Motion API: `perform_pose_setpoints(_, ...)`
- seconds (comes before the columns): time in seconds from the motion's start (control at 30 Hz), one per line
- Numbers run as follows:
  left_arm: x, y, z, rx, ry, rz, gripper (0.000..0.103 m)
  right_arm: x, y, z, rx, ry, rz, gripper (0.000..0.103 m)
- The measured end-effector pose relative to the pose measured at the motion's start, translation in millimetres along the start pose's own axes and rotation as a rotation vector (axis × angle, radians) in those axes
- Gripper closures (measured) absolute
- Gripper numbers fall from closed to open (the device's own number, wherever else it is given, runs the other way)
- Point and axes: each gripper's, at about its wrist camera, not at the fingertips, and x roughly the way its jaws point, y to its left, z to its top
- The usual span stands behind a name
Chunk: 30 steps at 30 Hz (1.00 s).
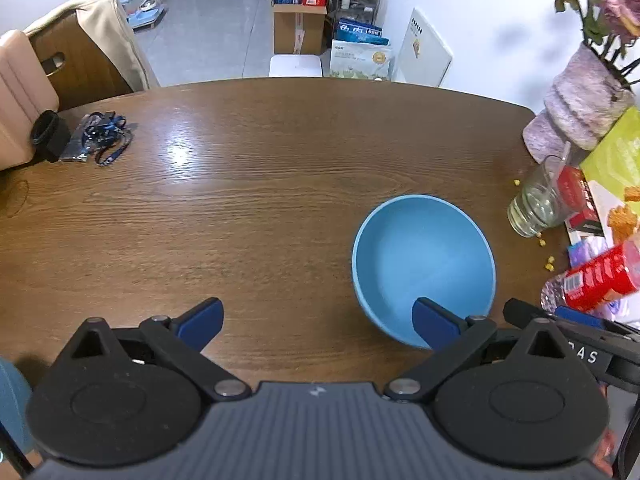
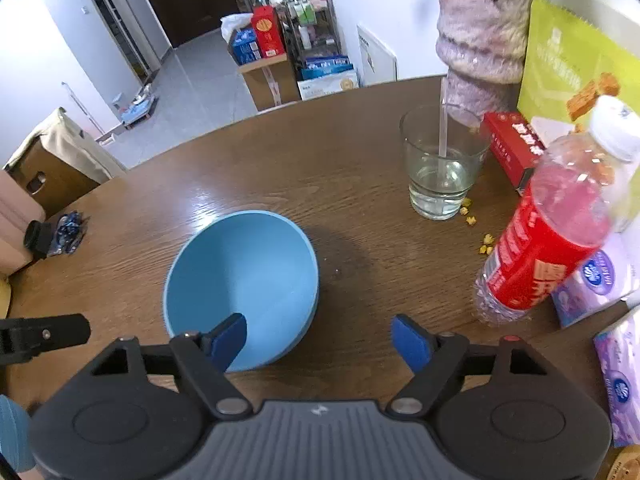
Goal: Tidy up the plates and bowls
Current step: 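Close both grippers on the rim of the light-blue bowl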
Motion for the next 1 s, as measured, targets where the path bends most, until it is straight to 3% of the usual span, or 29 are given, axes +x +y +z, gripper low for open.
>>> perform_pose_setpoints(0.2, 35.1, -12.5, 12.5, 0.003, 0.041, 0.022, 0.006, 29.2, -2.3, 9.5, 0.008, 0.039, 0.000, 0.042)
perform_pose_setpoints(0.3, 52.1, -14.0, 16.3, -0.005, 0.069, 0.019, 0.010, 39.7, -4.6, 13.5, 0.015, 0.049, 0.008, 0.043)
perform_pose_setpoints(0.67, 91.9, -18.9, 26.7, -0.029, 0.120, 0.021, 0.039, 73.7, -10.5, 23.2, 0.037, 0.094, 0.013, 0.063)
perform_pose_setpoints(0.83, 102.1, -20.3, 28.3, -0.035, 0.133, 0.014, 0.047, 78.1, -7.7, 25.6, 0.025, 0.099, 0.020, 0.077)
perform_pose_setpoints(1.0, 109.7, -22.7, 29.1, -0.037, 0.145, 0.000, 0.064, 82.2, -7.5, 27.6, 0.024, 0.104, 0.029, 0.083)
